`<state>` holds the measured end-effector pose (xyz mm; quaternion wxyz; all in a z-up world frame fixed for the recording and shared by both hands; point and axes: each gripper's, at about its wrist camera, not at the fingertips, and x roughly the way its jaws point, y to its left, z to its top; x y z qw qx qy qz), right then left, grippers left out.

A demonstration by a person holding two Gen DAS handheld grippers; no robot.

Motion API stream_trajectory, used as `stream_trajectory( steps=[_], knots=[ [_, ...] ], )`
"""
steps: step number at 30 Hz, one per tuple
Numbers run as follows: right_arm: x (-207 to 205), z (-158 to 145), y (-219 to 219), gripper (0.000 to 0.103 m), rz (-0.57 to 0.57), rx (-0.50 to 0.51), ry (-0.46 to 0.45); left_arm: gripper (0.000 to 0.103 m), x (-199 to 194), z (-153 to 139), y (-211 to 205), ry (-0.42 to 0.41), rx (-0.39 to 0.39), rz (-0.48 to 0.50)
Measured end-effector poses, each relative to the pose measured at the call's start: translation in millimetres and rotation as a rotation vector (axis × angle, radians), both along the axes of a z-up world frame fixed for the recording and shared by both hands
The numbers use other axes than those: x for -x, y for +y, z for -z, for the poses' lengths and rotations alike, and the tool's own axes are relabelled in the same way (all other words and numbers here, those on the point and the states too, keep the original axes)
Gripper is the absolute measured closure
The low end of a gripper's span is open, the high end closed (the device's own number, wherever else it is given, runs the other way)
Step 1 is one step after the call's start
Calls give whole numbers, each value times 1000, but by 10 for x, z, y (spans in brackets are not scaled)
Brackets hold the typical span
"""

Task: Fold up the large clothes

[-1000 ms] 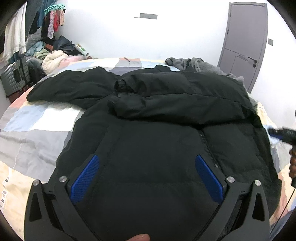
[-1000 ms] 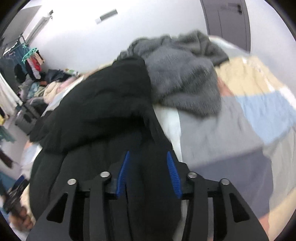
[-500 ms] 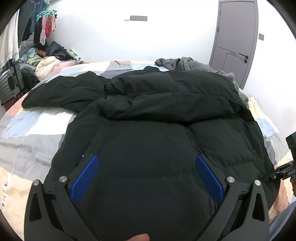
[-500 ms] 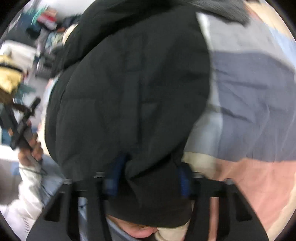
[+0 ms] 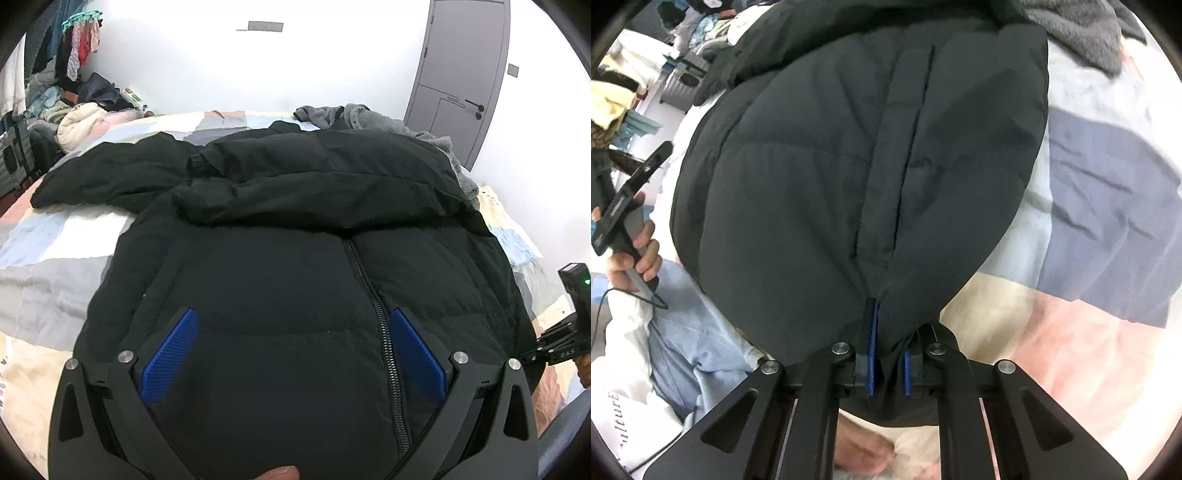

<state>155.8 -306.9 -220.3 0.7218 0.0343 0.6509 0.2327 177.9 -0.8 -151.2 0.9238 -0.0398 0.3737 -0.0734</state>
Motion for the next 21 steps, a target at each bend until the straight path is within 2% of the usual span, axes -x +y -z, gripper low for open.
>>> stream_trajectory(
  steps=[3,7,9,10,11,13,16,21],
  knots=[
    [-68,128,-12,94,24,-24,22,0,-8,-3,25,5,-6,-16],
    [-101,94,-43,87,40,-47,25,0,2,-67,62,4,3,-37],
    [-95,38,-116,77,64,-49,35,0,19,-138,64,-1,0,-46],
    [-83,3,-138,65,80,-52,44,0,27,-167,68,-1,2,-45],
    [-51,-47,-209,59,95,-68,49,0,38,-216,69,-6,6,-42],
    [-1,-185,-282,59,107,-82,31,0,68,-334,65,-25,4,-41],
    [54,-488,-280,56,105,-19,-51,0,122,-518,99,-51,-4,-50],
    [140,-1100,-74,55,147,70,-299,0,215,-834,207,-104,-11,-80]
  ],
)
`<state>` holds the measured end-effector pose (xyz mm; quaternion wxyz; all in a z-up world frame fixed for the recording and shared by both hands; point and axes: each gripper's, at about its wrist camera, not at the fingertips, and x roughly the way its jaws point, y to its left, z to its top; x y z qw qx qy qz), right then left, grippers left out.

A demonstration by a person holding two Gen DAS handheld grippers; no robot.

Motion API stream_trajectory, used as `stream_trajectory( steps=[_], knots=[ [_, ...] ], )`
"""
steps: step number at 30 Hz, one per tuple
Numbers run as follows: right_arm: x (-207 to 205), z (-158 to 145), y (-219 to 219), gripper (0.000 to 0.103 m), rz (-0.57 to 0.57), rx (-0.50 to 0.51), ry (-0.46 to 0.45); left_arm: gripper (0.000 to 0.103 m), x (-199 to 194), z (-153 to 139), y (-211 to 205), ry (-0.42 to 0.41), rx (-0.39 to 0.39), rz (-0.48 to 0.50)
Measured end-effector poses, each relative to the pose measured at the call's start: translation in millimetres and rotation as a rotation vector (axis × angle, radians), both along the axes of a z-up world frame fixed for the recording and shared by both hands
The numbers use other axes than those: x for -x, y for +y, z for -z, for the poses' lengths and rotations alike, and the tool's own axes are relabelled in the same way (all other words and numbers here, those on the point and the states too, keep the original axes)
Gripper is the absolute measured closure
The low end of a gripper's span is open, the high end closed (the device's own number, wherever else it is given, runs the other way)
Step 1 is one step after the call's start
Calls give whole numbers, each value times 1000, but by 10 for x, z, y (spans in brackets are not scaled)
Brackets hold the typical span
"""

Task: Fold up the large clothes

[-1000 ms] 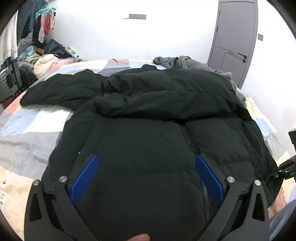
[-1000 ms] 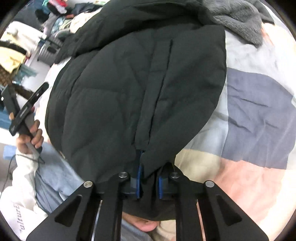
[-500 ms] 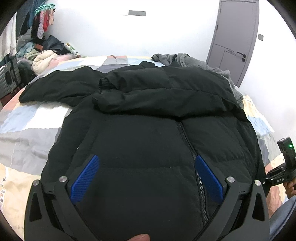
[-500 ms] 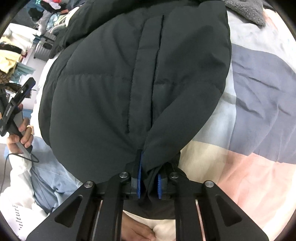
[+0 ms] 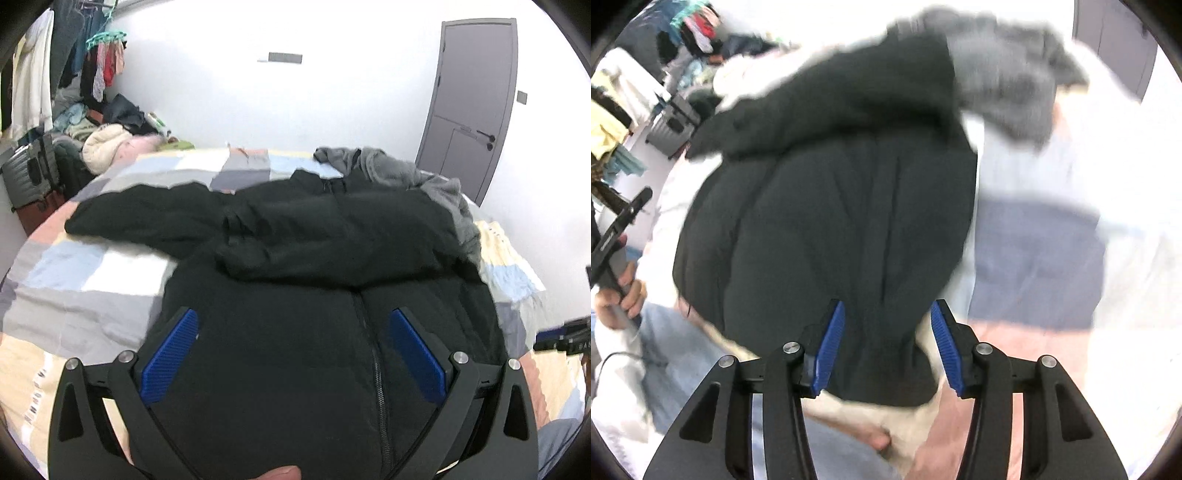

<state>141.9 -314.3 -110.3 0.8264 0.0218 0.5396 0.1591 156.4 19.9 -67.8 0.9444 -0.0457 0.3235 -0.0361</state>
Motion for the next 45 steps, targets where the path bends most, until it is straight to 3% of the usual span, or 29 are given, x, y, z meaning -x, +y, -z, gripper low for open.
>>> stream_trajectory(
  steps=[6,10,13,17,22,25,30,34,38,45],
  knots=[
    [20,-555,389,53,84,-56,-301,0,57,-287,68,-59,-11,-14],
    [66,-733,694,53,109,-95,-429,0,43,-335,163,-71,5,-23],
    [143,-746,939,52,105,-89,-513,0,15,-288,249,-70,10,-35],
    [290,-536,1137,49,109,-73,-607,0,-86,-135,414,-43,20,-50],
    [346,-269,1214,48,108,-51,-627,0,-358,44,747,5,71,-98],
    [372,-221,1225,37,109,-29,-662,0,-600,112,1014,25,97,-140],
    [320,-176,1255,37,88,-55,-656,0,-1091,229,1717,62,168,-231],
    [206,-79,1264,35,101,-43,-615,0,-1489,370,2448,72,275,-313],
    [67,4,1256,24,133,-31,-583,0,-1791,689,3214,71,469,-404],
    [-148,161,1326,8,172,16,-534,1,-2181,1359,4009,69,640,-549]
  ],
)
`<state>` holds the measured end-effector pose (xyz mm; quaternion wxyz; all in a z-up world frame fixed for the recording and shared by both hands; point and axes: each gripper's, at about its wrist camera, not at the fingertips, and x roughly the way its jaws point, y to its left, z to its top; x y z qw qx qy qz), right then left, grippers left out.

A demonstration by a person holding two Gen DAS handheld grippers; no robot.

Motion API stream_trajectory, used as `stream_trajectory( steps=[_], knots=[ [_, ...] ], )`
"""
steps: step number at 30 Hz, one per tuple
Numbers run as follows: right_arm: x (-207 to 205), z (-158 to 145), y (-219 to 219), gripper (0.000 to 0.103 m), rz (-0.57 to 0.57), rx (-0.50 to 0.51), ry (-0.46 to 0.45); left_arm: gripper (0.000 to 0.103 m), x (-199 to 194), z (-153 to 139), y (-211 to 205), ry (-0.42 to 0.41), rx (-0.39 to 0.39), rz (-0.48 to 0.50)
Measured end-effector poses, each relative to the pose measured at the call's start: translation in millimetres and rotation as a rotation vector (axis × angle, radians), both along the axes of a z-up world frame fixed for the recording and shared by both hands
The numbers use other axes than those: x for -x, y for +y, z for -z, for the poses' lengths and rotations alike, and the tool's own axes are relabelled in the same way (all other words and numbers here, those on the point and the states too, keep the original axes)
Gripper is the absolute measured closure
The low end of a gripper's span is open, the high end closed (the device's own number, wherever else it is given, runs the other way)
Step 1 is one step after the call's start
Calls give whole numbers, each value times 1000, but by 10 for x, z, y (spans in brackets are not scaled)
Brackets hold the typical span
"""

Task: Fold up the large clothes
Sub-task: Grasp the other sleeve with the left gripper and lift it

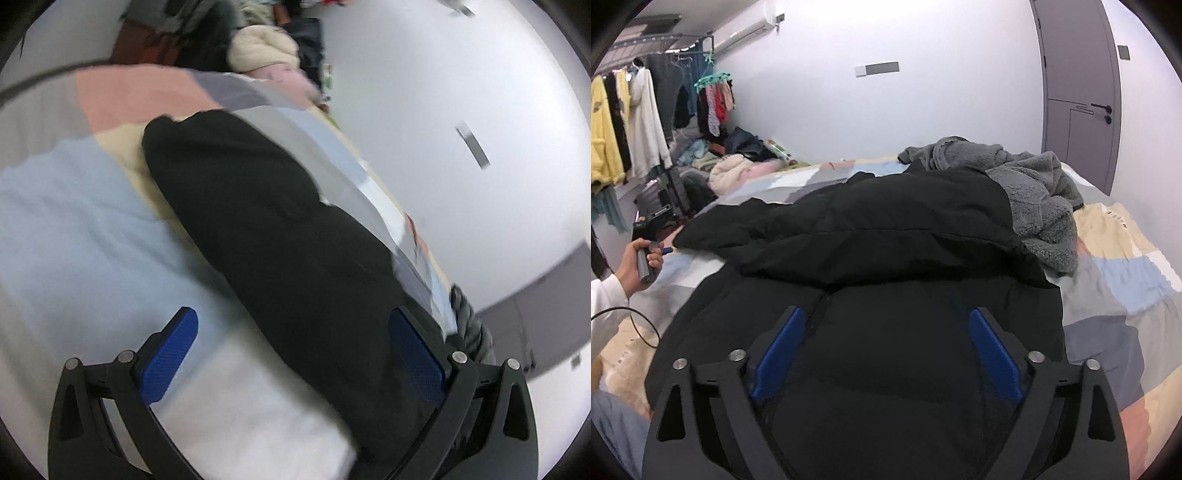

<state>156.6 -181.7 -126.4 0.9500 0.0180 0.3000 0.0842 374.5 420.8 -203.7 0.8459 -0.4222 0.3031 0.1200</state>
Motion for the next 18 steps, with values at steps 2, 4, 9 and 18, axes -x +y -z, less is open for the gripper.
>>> stream_trajectory(
  steps=[2,4,9,18],
  knots=[
    [-54,39,20,3,11,18,7,1,-89,110,156,-24,25,-29],
    [-127,79,41,2,24,32,17,1,-202,212,286,-50,49,-36],
    [-324,164,82,2,43,56,36,1,-510,466,579,-20,63,-97],
    [-630,313,-12,1,117,78,68,57,-579,423,689,-84,74,-156]
  ],
)
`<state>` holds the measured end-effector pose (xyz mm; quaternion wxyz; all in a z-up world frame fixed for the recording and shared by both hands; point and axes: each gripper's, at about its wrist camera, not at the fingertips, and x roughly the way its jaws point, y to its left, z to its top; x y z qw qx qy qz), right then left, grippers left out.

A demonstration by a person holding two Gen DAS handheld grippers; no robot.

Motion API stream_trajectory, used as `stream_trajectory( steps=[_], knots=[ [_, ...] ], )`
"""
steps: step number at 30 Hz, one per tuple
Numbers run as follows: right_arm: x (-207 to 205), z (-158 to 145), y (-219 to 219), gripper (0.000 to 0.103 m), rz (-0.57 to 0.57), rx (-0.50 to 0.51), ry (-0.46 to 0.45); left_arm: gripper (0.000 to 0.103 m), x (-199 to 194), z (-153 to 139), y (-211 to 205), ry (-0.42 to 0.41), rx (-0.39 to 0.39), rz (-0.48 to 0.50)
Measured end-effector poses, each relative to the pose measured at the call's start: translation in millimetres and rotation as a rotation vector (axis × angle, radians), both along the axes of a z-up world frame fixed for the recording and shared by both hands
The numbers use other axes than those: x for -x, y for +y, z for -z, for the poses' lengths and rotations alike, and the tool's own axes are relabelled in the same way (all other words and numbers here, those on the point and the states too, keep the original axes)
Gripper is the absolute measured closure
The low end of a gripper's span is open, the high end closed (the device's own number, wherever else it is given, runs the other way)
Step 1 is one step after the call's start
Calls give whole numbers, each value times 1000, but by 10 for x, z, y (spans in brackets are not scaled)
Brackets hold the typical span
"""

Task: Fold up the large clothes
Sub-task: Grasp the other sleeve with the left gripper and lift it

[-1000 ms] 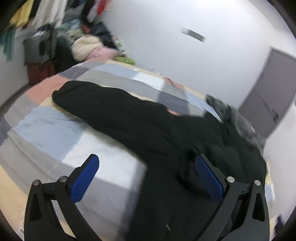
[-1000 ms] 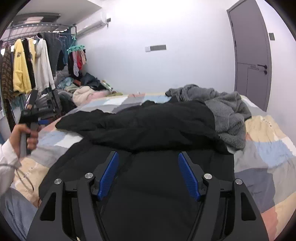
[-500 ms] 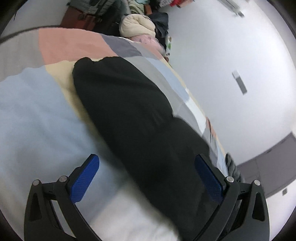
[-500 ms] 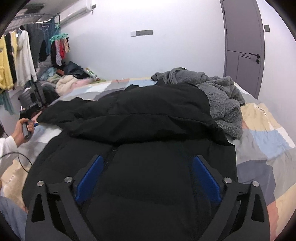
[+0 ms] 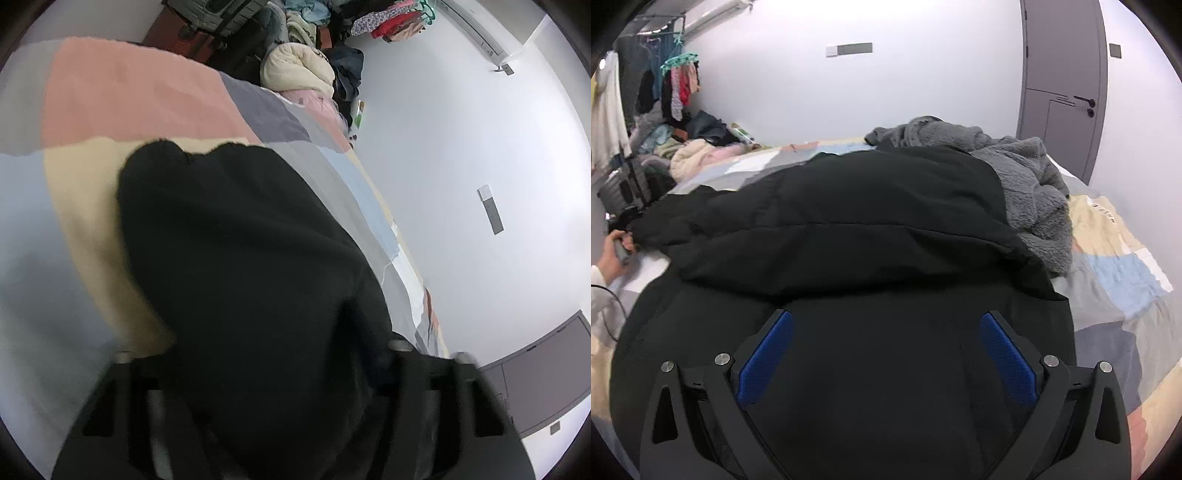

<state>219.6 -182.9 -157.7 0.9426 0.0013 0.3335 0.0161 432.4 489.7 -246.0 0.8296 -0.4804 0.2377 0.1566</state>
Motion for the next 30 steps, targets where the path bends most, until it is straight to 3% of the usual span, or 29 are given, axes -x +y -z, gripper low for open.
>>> stream_trajectory(
  steps=[2,6,11,16,21,26,30],
  knots=[
    [-27,23,-47,1,5,-18,15,75,65,-65,-9,-3,-8,-2],
    [-11,2,-107,1,7,-46,34,88,257,-337,-66,2,-66,-35],
    [121,-119,-132,1,-19,-53,8,93,689,-737,-148,2,-149,-79],
    [330,-233,-138,1,-56,-74,-10,94,1104,-1038,-295,45,-292,-97],
    [561,-329,-209,1,-70,-61,-51,95,1467,-1141,-407,74,-293,-132],
    [714,-406,-347,1,-61,-58,-88,95,1603,-1407,-669,69,-341,-111],
    [768,-453,-426,1,-36,-52,-114,95,1622,-1771,-1003,69,-456,-76]
  ],
)
